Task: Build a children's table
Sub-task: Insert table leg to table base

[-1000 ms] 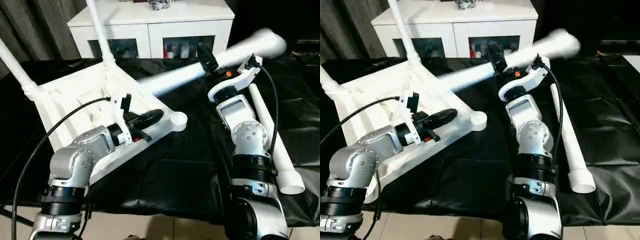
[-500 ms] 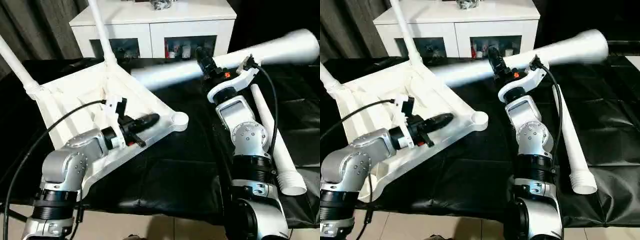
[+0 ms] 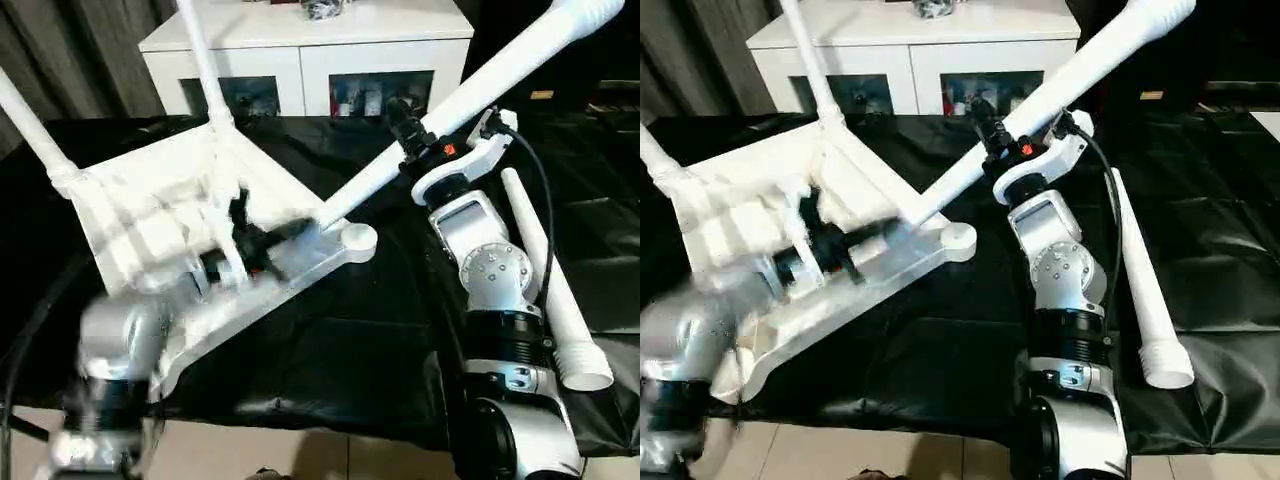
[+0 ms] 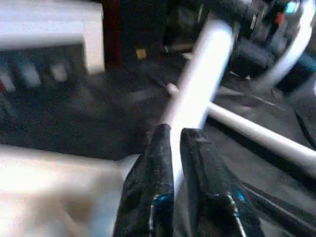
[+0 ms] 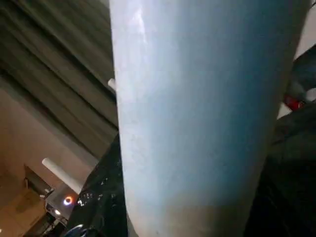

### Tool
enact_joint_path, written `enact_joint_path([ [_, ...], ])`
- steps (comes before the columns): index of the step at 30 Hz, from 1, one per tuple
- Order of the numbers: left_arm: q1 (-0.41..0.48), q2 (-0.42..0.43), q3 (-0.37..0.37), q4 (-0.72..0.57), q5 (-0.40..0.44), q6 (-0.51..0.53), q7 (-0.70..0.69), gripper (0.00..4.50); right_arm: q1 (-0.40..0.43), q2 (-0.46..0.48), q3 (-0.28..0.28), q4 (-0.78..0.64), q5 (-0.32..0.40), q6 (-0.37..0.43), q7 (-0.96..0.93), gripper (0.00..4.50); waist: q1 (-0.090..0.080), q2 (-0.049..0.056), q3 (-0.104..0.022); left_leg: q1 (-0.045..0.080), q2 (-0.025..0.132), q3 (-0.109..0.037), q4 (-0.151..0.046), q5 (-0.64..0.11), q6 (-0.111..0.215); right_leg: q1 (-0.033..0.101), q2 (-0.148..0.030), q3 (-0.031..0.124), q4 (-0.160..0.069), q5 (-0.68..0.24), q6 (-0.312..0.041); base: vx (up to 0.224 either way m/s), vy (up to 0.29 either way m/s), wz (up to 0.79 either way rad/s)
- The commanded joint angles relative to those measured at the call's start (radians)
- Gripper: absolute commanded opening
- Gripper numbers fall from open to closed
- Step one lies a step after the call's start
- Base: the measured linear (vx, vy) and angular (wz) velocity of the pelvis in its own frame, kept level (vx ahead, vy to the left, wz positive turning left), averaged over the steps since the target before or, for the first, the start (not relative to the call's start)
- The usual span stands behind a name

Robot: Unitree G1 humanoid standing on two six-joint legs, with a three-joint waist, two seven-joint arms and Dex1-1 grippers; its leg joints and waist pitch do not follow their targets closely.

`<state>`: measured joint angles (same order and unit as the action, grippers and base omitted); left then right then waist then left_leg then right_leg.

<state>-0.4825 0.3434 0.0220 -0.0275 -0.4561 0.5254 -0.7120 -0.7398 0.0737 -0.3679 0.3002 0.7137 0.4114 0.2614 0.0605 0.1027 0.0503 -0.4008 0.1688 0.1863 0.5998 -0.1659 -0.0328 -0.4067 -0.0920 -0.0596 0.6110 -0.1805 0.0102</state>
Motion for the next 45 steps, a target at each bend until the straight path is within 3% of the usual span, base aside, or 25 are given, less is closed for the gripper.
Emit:
enact_joint_path([
  [1,-0.003,0.009,-0.026,-0.008,0.038,-0.032,-0.001,0.82,0.000,0.000,0.022,0.001,0.002,-0.005,0.008,1.53,0.001,0.001,-0.075,0.030,0.042,-0.025,-0.081,-0.259,-0.034,0.041,-0.046,0.033,-0.065,-0.179,-0.175,0.000,0.000,0.00],
  [4,-0.028,0.040,-0.087,0.038,0.163,-0.166,0.014,1.03,-0.002,0.001,0.027,-0.001,0.003,-0.002,0.016,1.53,0.000,0.004,-0.079,0.028,0.041,-0.024,-0.076,-0.228,-0.022,0.044,-0.046,0.033,-0.061,-0.144,-0.175,0.000,0.000,0.00],
  [11,-0.021,0.054,-0.164,0.118,0.238,-0.226,-0.011,1.59,-0.001,0.006,0.031,-0.016,0.015,0.008,0.025,1.52,-0.001,0.004,-0.080,0.030,0.042,-0.023,-0.076,-0.237,-0.029,0.042,-0.046,0.032,-0.058,-0.120,-0.194,0.000,0.000,0.00],
  [14,-0.033,0.044,-0.202,0.221,0.320,-0.316,0.026,1.72,0.001,0.012,0.036,-0.024,0.020,0.018,0.033,1.52,0.000,0.006,-0.081,0.031,0.041,-0.024,-0.076,-0.247,-0.029,0.043,-0.047,0.032,-0.060,-0.125,-0.193,0.000,0.000,0.00],
  [23,-0.043,0.021,-0.221,0.319,0.345,-0.394,0.007,2.51,0.007,0.019,0.041,-0.038,0.029,0.025,0.028,1.52,0.002,0.012,-0.084,0.030,0.044,-0.025,-0.075,-0.245,-0.029,0.045,-0.051,0.031,-0.055,-0.082,-0.209,0.000,0.000,0.00],
  [30,-0.060,0.014,-0.202,0.375,0.364,-0.468,0.021,2.52,0.015,0.025,0.042,-0.046,0.031,0.033,0.026,1.52,0.002,0.011,-0.083,0.030,0.045,-0.025,-0.077,-0.252,-0.029,0.044,-0.051,0.030,-0.055,-0.096,-0.209,0.000,0.000,0.00],
  [31,-0.061,0.012,-0.197,0.375,0.362,-0.473,0.020,2.23,0.015,0.025,0.042,-0.045,0.031,0.033,0.026,1.52,0.002,0.011,-0.083,0.031,0.045,-0.025,-0.077,-0.252,-0.029,0.043,-0.051,0.030,-0.055,-0.094,-0.210,0.000,0.000,0.00],
  [34,-0.057,0.012,-0.191,0.368,0.355,-0.475,0.019,2.16,0.015,0.022,0.044,-0.040,0.032,0.032,0.026,1.52,0.002,0.007,-0.083,0.029,0.044,-0.024,-0.076,-0.244,-0.025,0.045,-0.052,0.031,-0.054,-0.088,-0.214,0.000,0.000,0.00],
  [37,-0.055,0.012,-0.188,0.375,0.355,-0.487,0.016,1.75,0.014,0.021,0.044,-0.037,0.030,0.032,0.025,1.52,0.003,0.009,-0.083,0.030,0.045,-0.024,-0.076,-0.246,-0.023,0.044,-0.052,0.031,-0.055,-0.102,-0.212,0.000,0.000,0.00],
  [45,-0.034,0.013,-0.172,0.358,0.332,-0.489,0.003,1.46,0.016,0.016,0.049,-0.038,0.019,0.034,0.018,1.52,0.003,0.007,-0.083,0.030,0.045,-0.024,-0.076,-0.246,-0.023,0.044,-0.052,0.031,-0.055,-0.105,-0.211,0.000,0.000,0.00],
])
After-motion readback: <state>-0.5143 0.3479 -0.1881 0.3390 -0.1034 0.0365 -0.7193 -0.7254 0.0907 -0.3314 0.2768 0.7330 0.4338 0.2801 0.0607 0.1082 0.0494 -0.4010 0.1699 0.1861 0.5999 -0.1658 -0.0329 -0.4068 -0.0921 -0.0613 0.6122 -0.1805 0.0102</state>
